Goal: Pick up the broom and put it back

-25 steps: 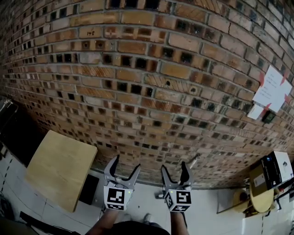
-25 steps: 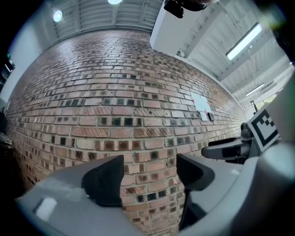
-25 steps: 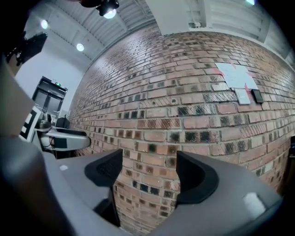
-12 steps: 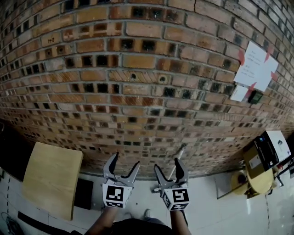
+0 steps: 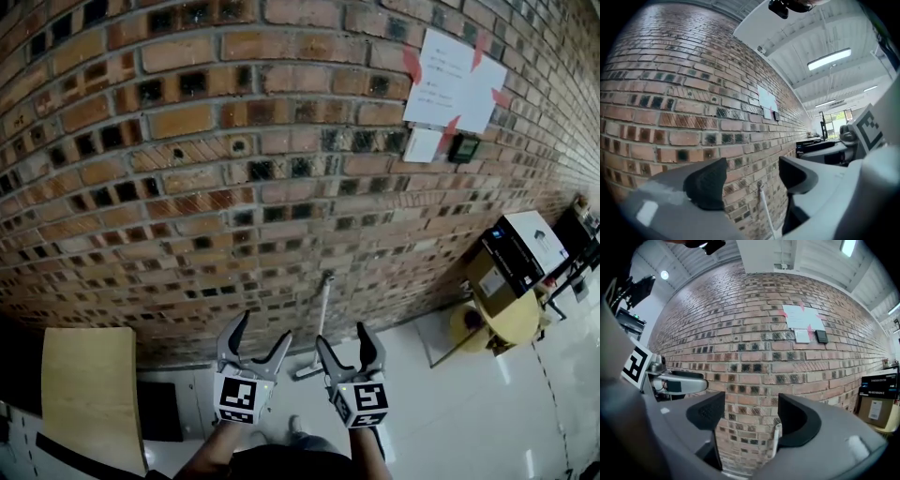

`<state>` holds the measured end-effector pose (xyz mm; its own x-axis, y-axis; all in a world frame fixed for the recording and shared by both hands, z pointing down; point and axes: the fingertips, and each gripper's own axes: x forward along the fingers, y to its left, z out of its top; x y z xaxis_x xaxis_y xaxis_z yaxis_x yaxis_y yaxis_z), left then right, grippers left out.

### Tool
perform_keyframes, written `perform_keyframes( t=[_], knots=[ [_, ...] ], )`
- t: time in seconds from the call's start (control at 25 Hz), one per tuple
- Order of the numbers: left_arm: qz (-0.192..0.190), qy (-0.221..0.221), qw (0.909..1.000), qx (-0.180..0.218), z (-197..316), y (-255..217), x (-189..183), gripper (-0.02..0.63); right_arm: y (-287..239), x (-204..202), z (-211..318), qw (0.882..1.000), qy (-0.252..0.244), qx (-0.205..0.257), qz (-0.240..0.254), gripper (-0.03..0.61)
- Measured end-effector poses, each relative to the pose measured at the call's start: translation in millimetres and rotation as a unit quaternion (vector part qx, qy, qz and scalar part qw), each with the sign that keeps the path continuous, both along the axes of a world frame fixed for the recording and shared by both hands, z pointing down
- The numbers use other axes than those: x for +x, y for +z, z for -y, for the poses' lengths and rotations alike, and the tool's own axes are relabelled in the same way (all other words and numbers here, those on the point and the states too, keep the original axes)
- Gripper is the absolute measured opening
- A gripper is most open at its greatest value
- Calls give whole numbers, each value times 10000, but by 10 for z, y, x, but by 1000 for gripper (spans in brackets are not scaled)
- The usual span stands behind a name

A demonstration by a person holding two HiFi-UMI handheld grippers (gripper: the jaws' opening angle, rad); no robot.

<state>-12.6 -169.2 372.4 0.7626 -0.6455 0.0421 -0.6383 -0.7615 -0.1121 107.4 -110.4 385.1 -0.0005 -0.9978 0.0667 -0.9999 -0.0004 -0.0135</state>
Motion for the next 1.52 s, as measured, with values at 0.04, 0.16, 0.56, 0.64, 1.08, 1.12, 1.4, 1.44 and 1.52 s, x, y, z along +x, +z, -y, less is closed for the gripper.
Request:
perform_keyframes(
  t=[0.04,0.16,0.56,0.64,1.08,1.12,1.4,1.44,1.52],
  knots=[
    [12,94,10000,-18,-23,16,72,353,19,65,-48,9999,109,-8,13,360],
    [62,320,9994,-81,-89,70,263,353,96,232,-185,9993,359,-96,53,360],
    [395,931,9939,-449,-333,490,740,344,592,553,-574,9950,759,-516,384,360],
    [523,1036,9913,-619,-382,653,779,344,756,564,-624,9934,813,-637,494,360],
    [887,1530,9786,-1055,-456,1360,1189,343,1485,889,-943,9871,1038,-986,723,359],
    [911,1575,9774,-1074,-463,1406,1238,344,1548,959,-1046,9858,1103,-1062,688,359],
    [962,1858,9709,-1163,-437,1669,1500,328,1884,1295,-2052,9670,1764,-1737,598,359],
    [990,1885,9700,-1170,-407,1723,1520,324,1916,1298,-2183,9649,1803,-1827,557,359],
    [1060,1905,9685,-1203,-340,1838,1549,324,1999,1274,-2436,9601,1860,-2028,504,359]
  ],
)
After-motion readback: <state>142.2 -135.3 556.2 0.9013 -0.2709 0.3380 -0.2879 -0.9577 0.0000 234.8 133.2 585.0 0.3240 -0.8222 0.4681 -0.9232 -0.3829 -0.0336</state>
